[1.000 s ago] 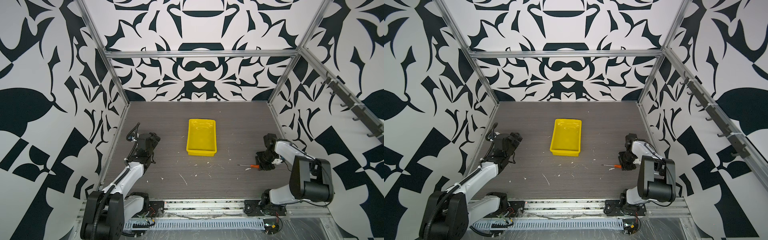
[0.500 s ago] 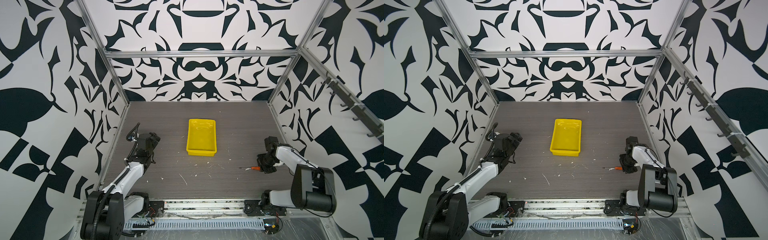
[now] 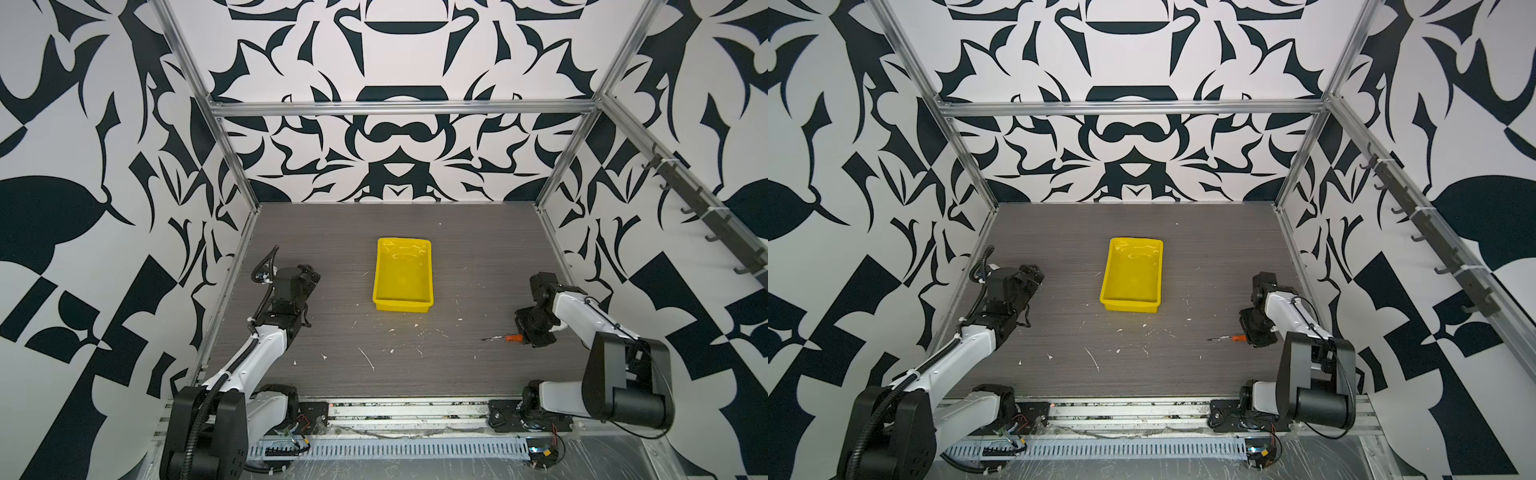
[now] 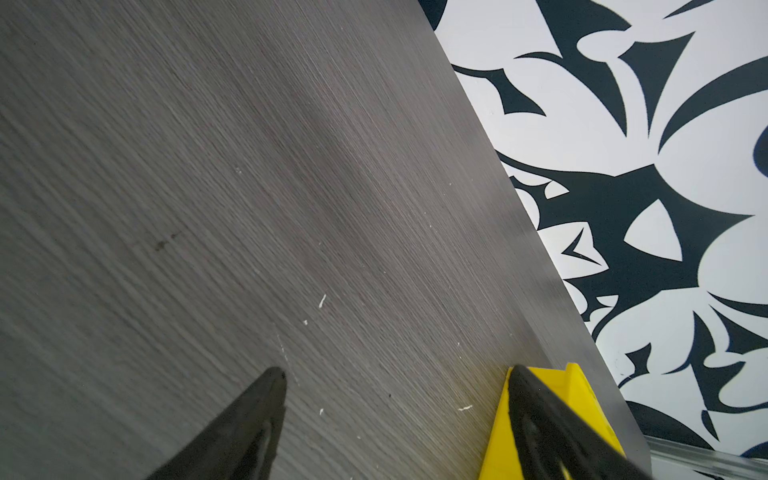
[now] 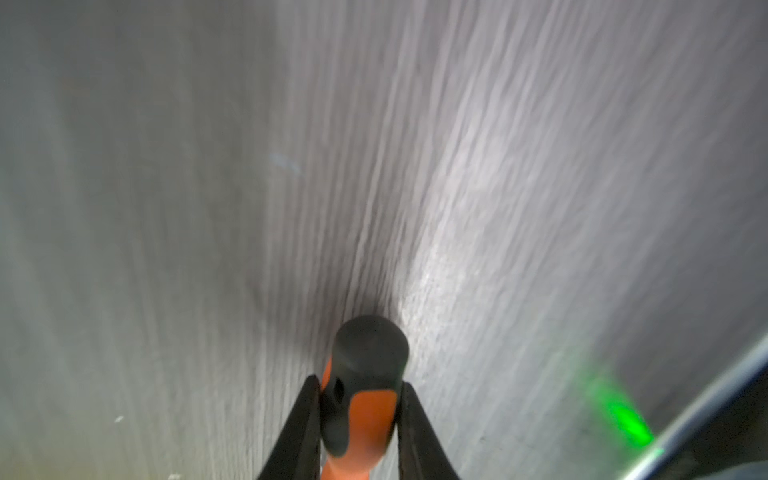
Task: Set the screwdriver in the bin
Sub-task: 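Lower the right gripper and close it on the screwdriver's black handle end, then lift the screwdriver with the right gripper and carry it over the yellow bin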
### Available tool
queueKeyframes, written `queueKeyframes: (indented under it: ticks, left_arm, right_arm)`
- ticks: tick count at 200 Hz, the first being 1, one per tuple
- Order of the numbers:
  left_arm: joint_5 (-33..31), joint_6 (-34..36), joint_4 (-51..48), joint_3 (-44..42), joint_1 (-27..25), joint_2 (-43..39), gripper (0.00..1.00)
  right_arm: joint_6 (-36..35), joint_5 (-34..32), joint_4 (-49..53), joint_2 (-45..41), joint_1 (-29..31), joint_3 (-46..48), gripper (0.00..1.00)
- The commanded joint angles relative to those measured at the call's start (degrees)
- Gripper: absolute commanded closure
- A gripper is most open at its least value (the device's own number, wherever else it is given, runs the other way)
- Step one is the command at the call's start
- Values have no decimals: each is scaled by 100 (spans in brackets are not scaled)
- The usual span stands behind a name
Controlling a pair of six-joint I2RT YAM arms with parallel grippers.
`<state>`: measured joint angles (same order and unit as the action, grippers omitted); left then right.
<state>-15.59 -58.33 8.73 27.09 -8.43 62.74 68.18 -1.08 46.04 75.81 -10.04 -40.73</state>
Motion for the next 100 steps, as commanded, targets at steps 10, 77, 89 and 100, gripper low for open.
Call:
queueKeyframes:
  ticks: [10, 77, 89, 100]
  left_arm:
    - [-38, -47, 8, -19, -2, -1, 14]
    - [470, 27, 179, 85, -6, 250, 14]
    - [505, 23, 173, 95, -10, 271, 14]
    - [449, 29, 172, 93, -6, 279, 14]
  right_arm:
    - [-535, -713, 438, -546, -7, -596, 91]
    - [-1950, -1991, -103, -651, 1560, -2387, 91]
    - [-2183, -2238, -190, -388, 2047, -2793, 91]
    - [-2358, -2366, -225, -63, 2406, -3157, 91]
